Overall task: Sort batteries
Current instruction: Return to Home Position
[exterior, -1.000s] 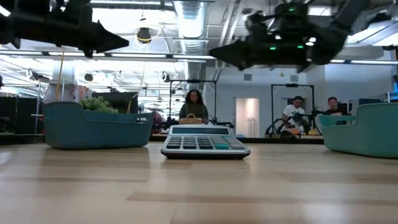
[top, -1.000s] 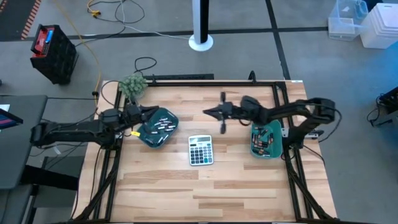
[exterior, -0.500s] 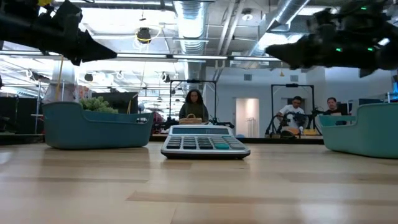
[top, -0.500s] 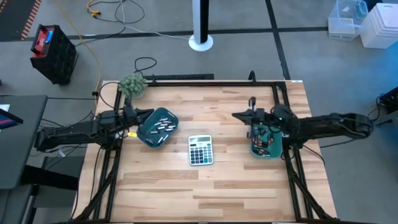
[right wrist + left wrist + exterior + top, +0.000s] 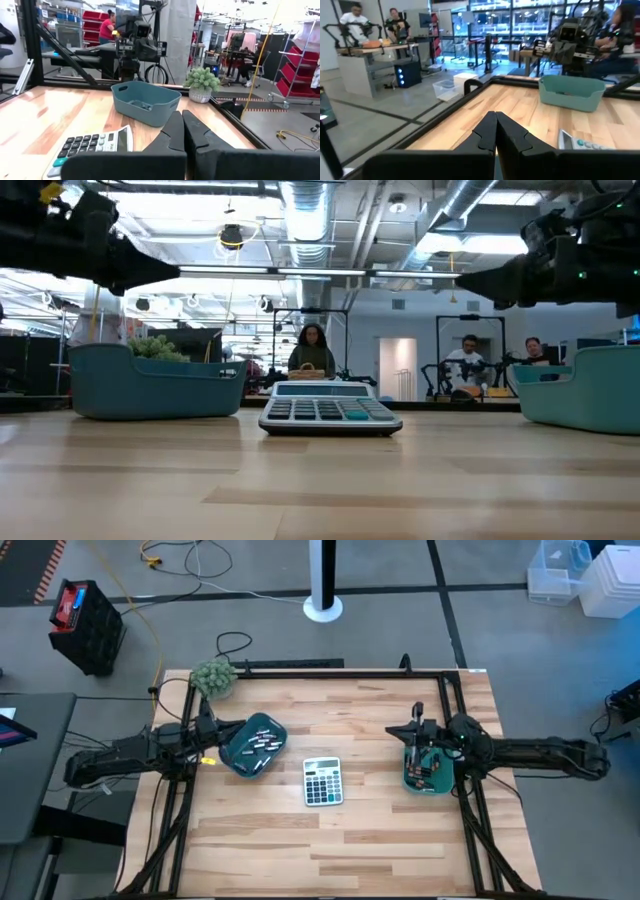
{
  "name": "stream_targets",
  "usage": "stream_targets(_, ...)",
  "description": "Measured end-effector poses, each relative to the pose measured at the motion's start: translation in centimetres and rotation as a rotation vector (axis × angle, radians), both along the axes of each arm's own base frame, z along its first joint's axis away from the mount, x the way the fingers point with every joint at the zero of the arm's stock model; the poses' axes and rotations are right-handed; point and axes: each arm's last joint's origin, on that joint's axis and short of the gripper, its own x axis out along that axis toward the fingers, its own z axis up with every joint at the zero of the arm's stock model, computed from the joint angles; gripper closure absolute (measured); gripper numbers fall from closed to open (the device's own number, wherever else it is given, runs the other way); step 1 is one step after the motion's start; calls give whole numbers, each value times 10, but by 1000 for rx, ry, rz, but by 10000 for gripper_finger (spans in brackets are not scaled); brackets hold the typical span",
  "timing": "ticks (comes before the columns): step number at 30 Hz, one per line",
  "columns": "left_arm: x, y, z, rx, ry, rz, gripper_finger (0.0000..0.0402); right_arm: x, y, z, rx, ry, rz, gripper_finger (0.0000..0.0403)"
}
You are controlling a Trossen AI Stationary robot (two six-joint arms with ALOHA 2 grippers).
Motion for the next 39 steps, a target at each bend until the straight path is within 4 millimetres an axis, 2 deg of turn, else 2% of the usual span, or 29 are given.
stream_targets(7,-5,-1,-15,-6,11,-6,401,-7,3,3,-2,-3,0,403)
stream_targets(25,-4,-2,-16,-14,28,-44,401,-42,16,3,8,-8,2,403)
stream_targets(31,-4,-3,-16,-30,19,-55,401,-42,16,0,96,17,6,403)
stream_targets(35,-4,-3,-16,-36,17,-55,401,-42,19,0,134,26,97,403)
stream_targets(39,-4,-3,-15,14,25,-50,401,-42,19,0,205,32,111,402)
